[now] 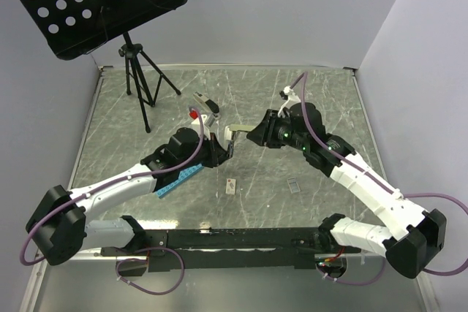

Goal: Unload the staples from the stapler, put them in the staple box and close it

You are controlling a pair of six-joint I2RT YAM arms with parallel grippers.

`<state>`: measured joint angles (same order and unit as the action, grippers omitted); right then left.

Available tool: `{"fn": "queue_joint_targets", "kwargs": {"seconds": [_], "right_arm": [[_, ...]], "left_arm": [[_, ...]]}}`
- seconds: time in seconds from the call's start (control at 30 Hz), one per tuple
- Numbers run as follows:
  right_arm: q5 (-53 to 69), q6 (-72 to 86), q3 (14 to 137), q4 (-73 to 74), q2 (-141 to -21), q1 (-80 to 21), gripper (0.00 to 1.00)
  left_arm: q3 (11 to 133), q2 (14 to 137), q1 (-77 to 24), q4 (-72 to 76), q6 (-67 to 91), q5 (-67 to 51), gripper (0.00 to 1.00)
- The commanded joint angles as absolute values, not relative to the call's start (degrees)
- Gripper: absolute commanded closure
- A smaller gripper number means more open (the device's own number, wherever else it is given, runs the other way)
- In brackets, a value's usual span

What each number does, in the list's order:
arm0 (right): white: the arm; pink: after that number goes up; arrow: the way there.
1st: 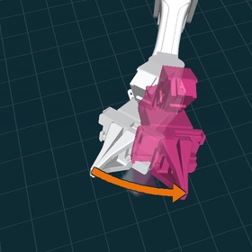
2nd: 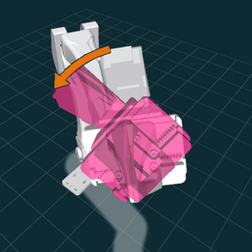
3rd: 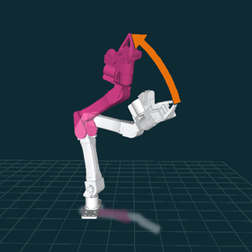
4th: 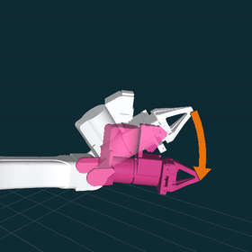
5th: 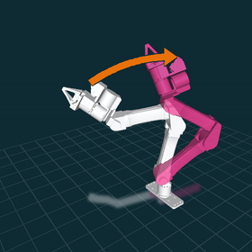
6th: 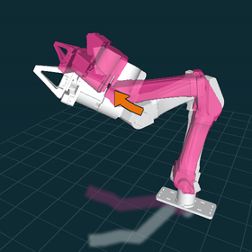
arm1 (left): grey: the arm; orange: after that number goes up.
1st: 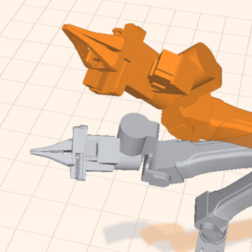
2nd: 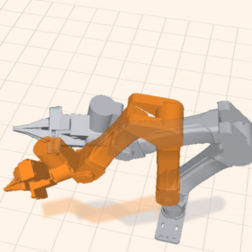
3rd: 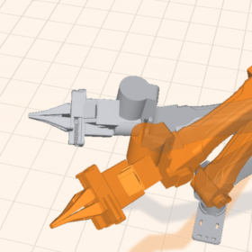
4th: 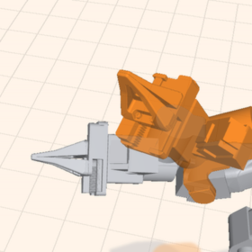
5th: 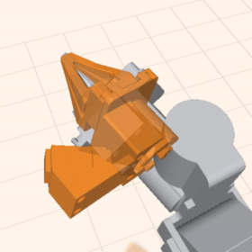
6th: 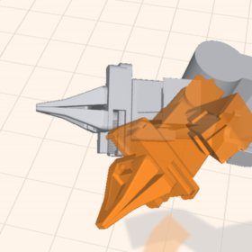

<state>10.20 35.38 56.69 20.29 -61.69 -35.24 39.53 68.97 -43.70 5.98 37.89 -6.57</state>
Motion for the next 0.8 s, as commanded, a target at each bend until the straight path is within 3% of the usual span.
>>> {"fn": "queue_joint_targets", "kwargs": {"seconds": [0.0, 0.77], "right_arm": [[10.01, 31.65, 58.8, 16.26, -62.84, -31.21, 0.72], [21.97, 24.09, 60.91, 6.15, -80.24, -19.69, 0.61]], "left_arm": [[39.29, 67.67, -43.77, 9.58, 31.91, -7.12, 0.99], [50.53, 82.7, -47.72, 3.96, 19.78, -3.6, 0.99]]}}
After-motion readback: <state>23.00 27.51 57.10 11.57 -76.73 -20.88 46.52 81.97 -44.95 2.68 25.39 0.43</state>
